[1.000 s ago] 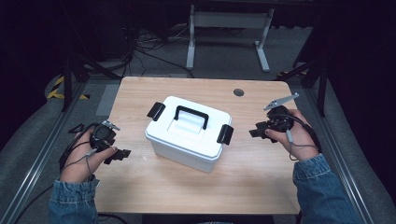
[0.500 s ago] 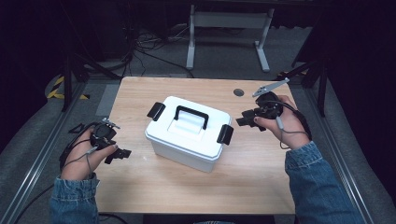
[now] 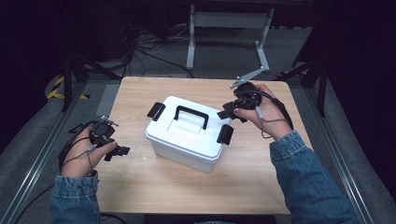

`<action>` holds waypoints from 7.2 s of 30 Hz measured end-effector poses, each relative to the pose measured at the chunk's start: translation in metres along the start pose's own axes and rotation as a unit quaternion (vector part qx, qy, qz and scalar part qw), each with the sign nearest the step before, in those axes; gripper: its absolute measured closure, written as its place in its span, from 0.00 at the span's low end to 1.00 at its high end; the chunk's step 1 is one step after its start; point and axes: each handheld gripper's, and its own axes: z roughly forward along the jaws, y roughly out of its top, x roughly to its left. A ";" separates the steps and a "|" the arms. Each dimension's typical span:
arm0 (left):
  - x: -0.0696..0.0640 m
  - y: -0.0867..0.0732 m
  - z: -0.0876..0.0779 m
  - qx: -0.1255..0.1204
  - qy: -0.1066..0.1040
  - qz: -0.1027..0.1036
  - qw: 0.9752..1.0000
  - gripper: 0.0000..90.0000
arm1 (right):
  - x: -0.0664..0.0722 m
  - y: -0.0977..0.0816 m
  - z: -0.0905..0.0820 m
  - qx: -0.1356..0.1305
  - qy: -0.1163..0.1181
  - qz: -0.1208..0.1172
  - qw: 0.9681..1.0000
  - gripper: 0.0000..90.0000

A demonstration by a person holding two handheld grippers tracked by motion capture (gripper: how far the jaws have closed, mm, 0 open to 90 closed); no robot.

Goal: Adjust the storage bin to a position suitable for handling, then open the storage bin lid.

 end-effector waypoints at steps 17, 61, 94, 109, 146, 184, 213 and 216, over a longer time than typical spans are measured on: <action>-0.003 0.016 -0.001 0.017 -0.012 -0.009 1.000 0.33 | 0.015 0.036 0.040 0.029 0.027 -0.021 0.999 0.63; 0.007 0.014 -0.010 -0.046 0.036 0.030 0.998 0.31 | 0.048 0.049 0.061 0.062 0.027 -0.108 0.992 0.94; 0.006 0.014 -0.010 -0.051 0.030 0.036 0.998 0.30 | 0.039 0.053 0.001 -0.021 0.008 -0.099 0.995 0.94; 0.005 0.014 -0.008 -0.049 0.026 0.039 0.998 0.30 | 0.008 0.029 -0.031 -0.032 -0.016 -0.056 0.998 0.94; 0.007 0.014 -0.005 -0.047 0.025 0.037 0.998 0.30 | -0.082 -0.043 -0.075 -0.028 -0.129 0.058 0.990 0.94; 0.009 0.012 -0.003 -0.039 0.018 0.036 0.998 0.30 | -0.125 -0.124 0.006 0.017 -0.130 0.133 0.982 0.94; 0.010 0.012 -0.002 -0.041 0.016 0.036 0.998 0.30 | -0.134 -0.152 0.022 0.027 -0.155 0.177 0.972 0.61; 0.009 0.012 -0.002 -0.041 0.015 0.034 0.998 0.30 | -0.134 -0.151 0.019 0.016 -0.158 0.180 0.971 0.57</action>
